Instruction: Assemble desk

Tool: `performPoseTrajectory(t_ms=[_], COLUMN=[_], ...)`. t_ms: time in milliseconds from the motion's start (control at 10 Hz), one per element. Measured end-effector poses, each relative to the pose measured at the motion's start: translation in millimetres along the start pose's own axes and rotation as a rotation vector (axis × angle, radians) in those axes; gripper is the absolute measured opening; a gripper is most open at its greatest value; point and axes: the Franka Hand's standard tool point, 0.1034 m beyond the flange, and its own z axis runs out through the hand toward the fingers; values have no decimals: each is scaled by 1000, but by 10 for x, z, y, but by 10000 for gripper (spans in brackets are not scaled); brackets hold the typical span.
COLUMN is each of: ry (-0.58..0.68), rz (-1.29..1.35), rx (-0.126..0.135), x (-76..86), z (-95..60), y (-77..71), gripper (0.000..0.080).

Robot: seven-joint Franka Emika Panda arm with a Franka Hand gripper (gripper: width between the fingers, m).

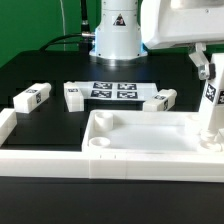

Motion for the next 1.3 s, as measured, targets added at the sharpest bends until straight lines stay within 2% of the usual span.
performPoseTrajectory(t_ms=[1300], ry=[3], rz=[-1], rx=[2], x=[33], z=[52], y=[-6], gripper=[290])
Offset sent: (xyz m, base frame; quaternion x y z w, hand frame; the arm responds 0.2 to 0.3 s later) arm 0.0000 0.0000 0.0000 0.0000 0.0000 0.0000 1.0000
